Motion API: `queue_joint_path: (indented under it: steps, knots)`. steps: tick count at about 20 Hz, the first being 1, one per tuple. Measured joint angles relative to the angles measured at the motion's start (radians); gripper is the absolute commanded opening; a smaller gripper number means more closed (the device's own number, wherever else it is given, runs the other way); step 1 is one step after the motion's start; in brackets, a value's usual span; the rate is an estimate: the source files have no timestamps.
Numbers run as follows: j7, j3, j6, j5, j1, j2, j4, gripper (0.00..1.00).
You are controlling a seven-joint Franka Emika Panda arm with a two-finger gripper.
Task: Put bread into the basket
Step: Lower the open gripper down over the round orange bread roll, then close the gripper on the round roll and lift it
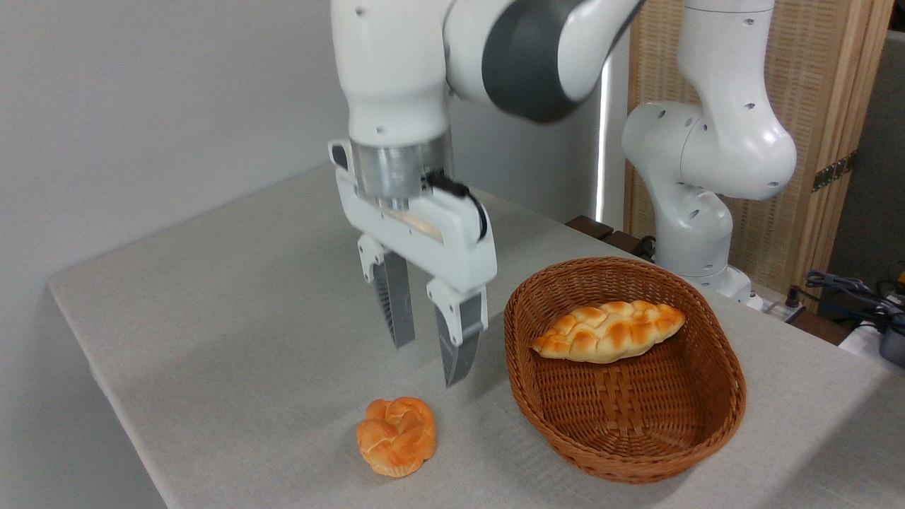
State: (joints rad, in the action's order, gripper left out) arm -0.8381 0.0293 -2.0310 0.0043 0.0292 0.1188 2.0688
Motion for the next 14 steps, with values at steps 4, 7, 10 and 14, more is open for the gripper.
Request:
queue_joint_path:
  steps: [4,7,10,14]
  knots:
    - [0.000,0.000,-0.133,0.000,0.000,-0.029,0.052,1.00]
    - [0.000,0.000,-0.192,0.000,0.000,-0.049,0.076,1.00]
    - [0.000,0.000,-0.256,0.000,0.000,-0.067,0.103,1.00]
    - [0.000,-0.003,-0.324,0.000,-0.001,-0.092,0.127,0.46]
